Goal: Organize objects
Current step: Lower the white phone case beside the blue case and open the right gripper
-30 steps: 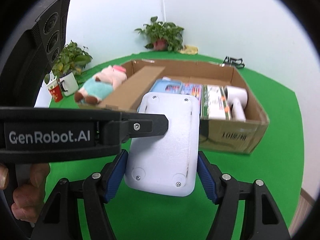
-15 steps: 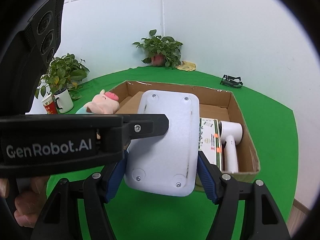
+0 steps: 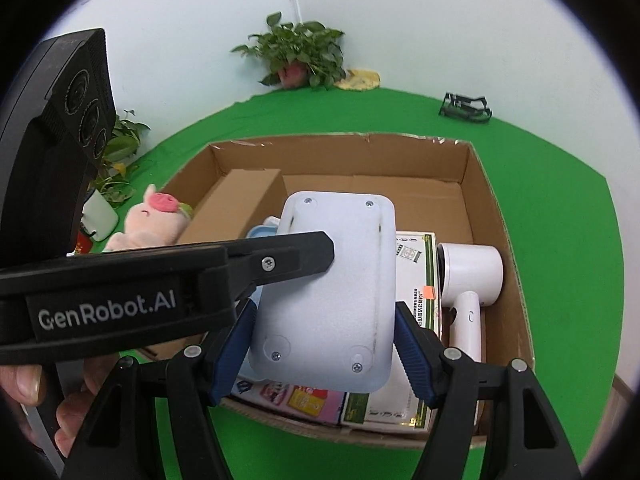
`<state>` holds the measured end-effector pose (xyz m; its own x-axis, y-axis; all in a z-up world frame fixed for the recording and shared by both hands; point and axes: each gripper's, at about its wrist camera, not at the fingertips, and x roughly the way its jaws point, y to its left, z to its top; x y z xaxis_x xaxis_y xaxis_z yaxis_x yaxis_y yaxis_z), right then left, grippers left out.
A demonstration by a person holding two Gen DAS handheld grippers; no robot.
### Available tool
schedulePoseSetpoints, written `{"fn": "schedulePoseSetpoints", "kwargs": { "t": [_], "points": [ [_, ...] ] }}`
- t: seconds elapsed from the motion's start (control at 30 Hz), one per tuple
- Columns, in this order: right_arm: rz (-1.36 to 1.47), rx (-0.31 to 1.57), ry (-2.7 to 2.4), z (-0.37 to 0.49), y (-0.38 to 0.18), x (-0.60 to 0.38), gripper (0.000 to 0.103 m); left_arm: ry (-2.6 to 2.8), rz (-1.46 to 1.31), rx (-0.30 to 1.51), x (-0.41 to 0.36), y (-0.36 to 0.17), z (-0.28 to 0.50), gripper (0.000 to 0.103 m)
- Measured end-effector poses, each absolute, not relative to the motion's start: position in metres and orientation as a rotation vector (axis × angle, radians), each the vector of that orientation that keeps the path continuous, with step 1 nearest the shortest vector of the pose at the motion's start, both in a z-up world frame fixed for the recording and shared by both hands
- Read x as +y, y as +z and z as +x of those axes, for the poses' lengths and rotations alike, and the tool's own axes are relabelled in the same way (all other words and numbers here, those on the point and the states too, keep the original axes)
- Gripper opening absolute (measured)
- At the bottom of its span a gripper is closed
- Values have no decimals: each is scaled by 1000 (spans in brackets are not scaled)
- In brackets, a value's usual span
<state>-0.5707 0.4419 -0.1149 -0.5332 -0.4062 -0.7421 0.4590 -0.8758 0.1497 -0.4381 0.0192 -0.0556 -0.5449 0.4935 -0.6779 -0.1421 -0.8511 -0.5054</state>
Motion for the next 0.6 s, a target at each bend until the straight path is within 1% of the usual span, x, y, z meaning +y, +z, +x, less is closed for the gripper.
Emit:
{"fn": "schedulePoseSetpoints", "kwargs": {
  "t": [0.3,0.47,0.6],
  "points": [
    [1302,57,-2351,-593,-149,439,68,2337,-1356,-595,18,-102,-463,27],
    [1303,88,-2351,-592,-154,433,68,2307,-1391,-663,11,-115,-468,29],
    [1296,77,-2338,-591,-152,432,68,2304,-1405,-666,8,-113,-466,31]
  ]
}}
